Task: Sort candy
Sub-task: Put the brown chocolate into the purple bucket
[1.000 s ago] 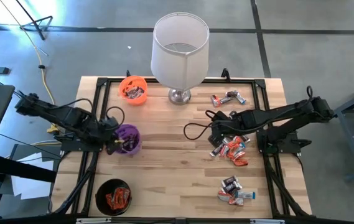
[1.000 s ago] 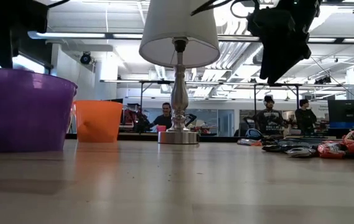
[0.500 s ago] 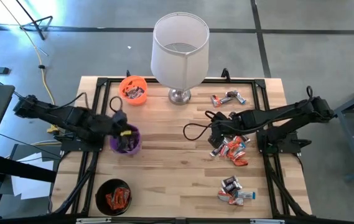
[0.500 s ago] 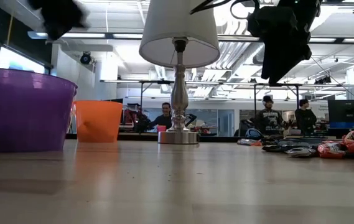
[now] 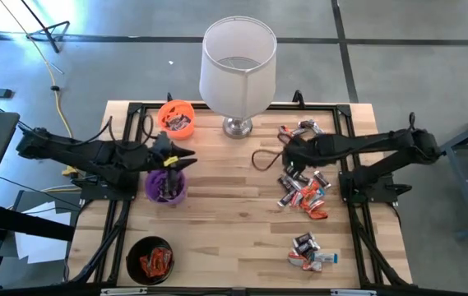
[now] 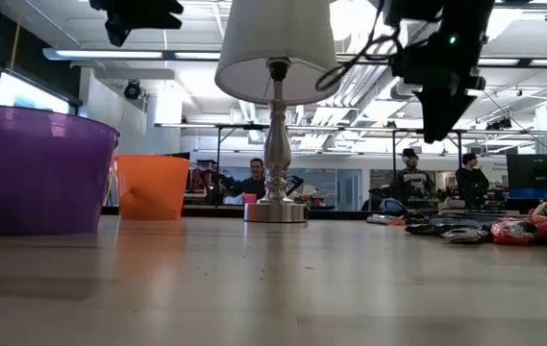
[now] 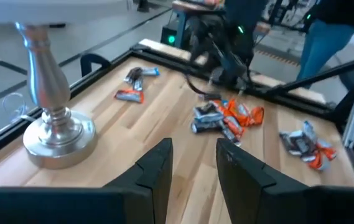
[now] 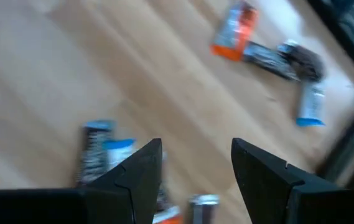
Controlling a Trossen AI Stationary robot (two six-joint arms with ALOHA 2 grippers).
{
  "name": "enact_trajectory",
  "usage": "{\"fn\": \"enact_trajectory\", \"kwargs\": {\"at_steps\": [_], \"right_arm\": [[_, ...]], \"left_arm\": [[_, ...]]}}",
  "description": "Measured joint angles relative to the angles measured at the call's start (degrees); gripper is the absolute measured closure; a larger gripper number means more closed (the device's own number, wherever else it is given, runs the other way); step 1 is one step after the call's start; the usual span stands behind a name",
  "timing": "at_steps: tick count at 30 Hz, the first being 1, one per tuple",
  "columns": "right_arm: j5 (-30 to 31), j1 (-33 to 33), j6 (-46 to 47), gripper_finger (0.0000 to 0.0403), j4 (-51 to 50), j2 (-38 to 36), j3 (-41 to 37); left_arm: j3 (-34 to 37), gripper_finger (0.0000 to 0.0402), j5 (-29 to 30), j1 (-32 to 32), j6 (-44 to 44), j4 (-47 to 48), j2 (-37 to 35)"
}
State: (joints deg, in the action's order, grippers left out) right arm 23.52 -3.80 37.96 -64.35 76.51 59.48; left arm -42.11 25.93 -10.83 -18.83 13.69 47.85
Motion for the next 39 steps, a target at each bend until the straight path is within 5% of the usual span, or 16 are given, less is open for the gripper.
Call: {"fn": "enact_trajectory", "kwargs": {"at_steps": [11,23,39], "right_arm": [[-16.25,-24.25,-29.76,0.0214,6.84,0.39,0.0],[-2.4,-24.49,-56.09,0.0215,5.77,12.36,0.0],[-6.19,-34.41,-62.45,0.0215,18.8,18.56,0.0]], "left_arm": [[0.02,0.0291,-0.28,0.0,2.92,-0.87,7.78],[0.02,0.0291,-0.28,0.22,10.64,-7.62,9.98],[0.02,0.0291,-5.93,6.12,14.83,-7.61,10.0]]}}
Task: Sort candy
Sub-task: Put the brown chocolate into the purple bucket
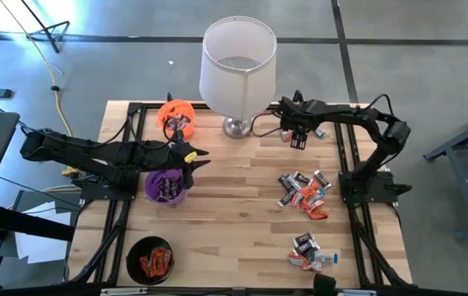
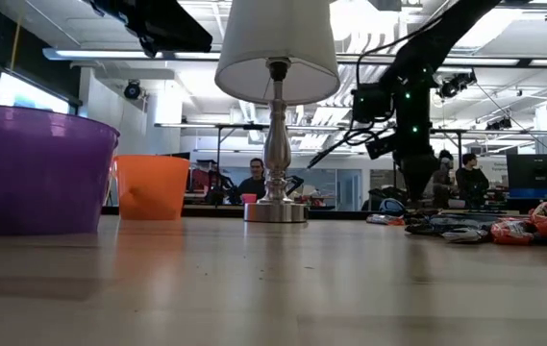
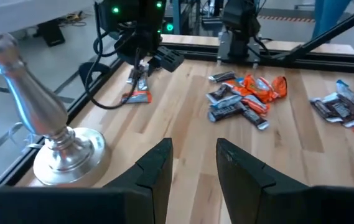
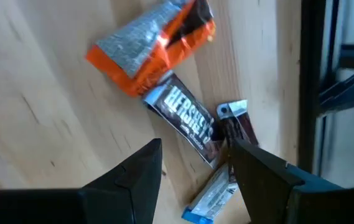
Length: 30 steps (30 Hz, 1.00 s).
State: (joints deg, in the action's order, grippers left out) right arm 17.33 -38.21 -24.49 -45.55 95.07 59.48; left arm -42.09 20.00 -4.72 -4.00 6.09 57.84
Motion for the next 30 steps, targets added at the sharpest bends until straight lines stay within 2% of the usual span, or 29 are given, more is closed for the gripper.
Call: {"fn": "enact_trajectory", "kwargs": {"at_steps": [8,17,22,26,30], "right_arm": [[-3.94,-3.54,-1.56,0.0215,1.25,1.78,0.0],[-3.74,-3.33,-6.27,0.0215,3.64,9.2,0.26],[-3.84,-3.37,-7.24,0.0217,3.81,10.57,0.33],[-5.86,-3.41,-4.45,0.0252,2.61,10.59,0.98],[-8.29,-3.44,-2.16,0.0334,0.67,10.68,1.91]], "left_arm": [[0.0,0.0291,-2.08,2.77,1.29,0.0,0.0],[0.0,0.0291,-3.28,4.11,1.28,0.0,0.0],[0.0,0.0291,-3.41,4.11,1.28,0.02,0.0],[0.0,0.0291,-3.4,4.11,1.29,0.0,0.0],[0.0,0.0291,-3.4,4.11,1.28,0.04,0.0]]}}
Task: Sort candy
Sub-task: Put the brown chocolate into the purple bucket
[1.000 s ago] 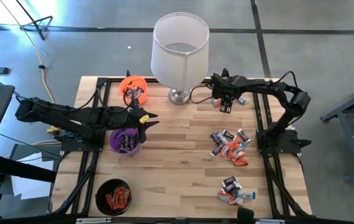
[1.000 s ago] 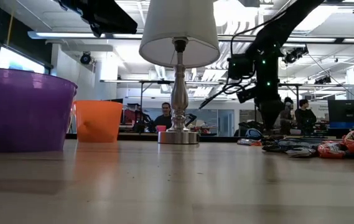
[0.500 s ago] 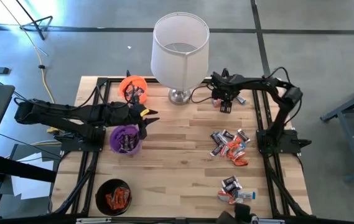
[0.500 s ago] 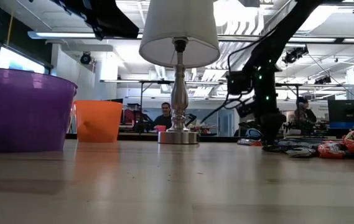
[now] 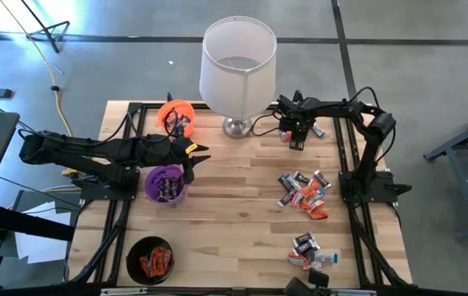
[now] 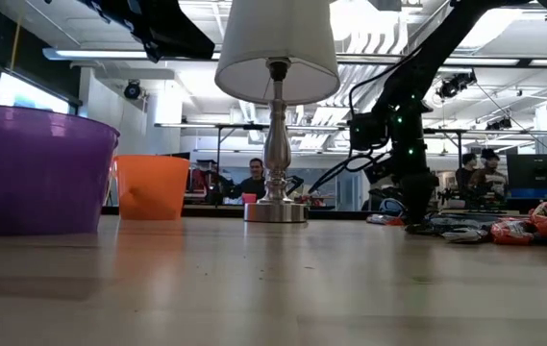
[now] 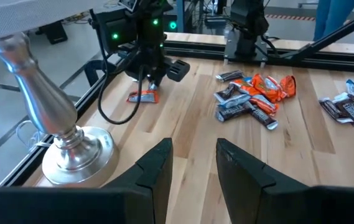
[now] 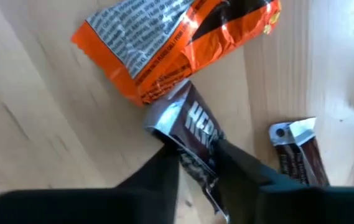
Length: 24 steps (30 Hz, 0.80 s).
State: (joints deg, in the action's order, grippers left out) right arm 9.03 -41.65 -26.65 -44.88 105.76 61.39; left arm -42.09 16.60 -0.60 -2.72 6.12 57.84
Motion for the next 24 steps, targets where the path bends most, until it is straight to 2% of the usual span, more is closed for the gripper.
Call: {"fn": "enact_trajectory", "kwargs": {"at_steps": [2,3,8,13,19,24], "right_arm": [[-0.26,0.0,1.19,0.0378,-0.77,0.02,0.45],[-0.38,-0.02,1.49,0.0387,-1.39,0.06,0.66],[-1.9,0.16,7.23,0.0384,-4.86,-0.03,1.9],[-7.55,3.0,10.89,0.0396,-6.46,-3.41,2.2],[-8.22,11.83,16.53,0.04,-6.6,-10.02,2.27],[-8.52,22.56,24.14,0.0401,-3.61,-16.47,2.27]], "left_arm": [[0.0,0.0291,0.0,0.0,0.0,-0.01,0.0],[0.0,0.0291,0.0,0.0,0.0,-0.01,0.0],[0.0,0.0291,0.0,0.0,0.0,0.01,0.0],[0.0,0.0291,-2.06,-0.02,0.0,0.08,0.0],[0.0,0.0291,-3.61,-0.04,-0.02,0.07,0.0],[0.0,0.0291,-3.61,-0.02,-0.02,0.05,0.0]]}}
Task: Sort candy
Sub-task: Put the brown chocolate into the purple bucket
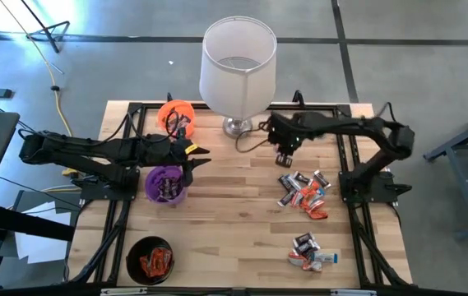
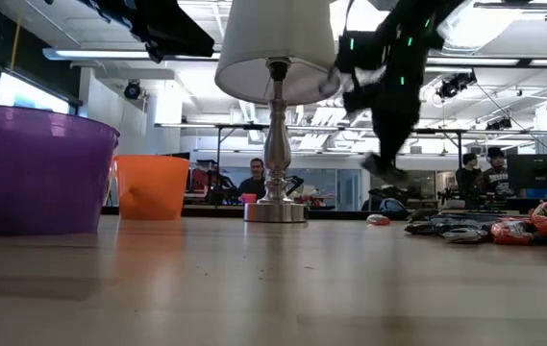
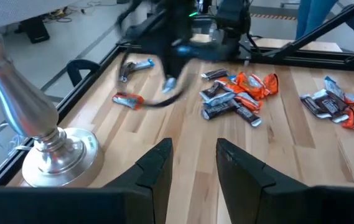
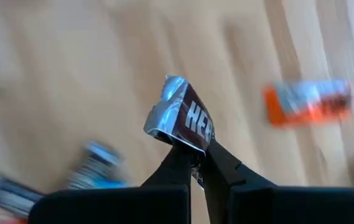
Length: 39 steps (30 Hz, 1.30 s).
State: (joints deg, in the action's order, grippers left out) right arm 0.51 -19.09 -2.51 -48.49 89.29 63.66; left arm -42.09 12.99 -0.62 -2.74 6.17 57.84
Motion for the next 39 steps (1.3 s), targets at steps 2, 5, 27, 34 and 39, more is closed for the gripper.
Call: {"fn": "enact_trajectory", "kwargs": {"at_steps": [2,5,27,34,39], "right_arm": [[-0.02,4.59,3.25,0.0401,3.19,-2.48,0.01],[0.02,11.24,7.74,0.0401,10.19,-6.16,0.02],[18.78,30.14,7.63,0.0401,37.66,-9.78,0.13],[18.49,30.07,6.56,0.0401,38.56,-9.78,0.13],[18.46,30.07,6.56,0.0401,38.46,-9.78,0.13]], "left_arm": [[0.0,0.0291,0.0,0.0,0.0,-0.02,0.08],[0.03,0.0291,-0.54,-0.02,-0.22,-0.21,1.37],[0.04,0.0291,-7.81,-2.49,9.06,-26.01,14.4],[0.02,0.0289,-7.8,-2.49,13.21,-28.65,14.4],[0.02,0.0275,-7.82,-2.49,13.42,-30.24,14.4]]}}
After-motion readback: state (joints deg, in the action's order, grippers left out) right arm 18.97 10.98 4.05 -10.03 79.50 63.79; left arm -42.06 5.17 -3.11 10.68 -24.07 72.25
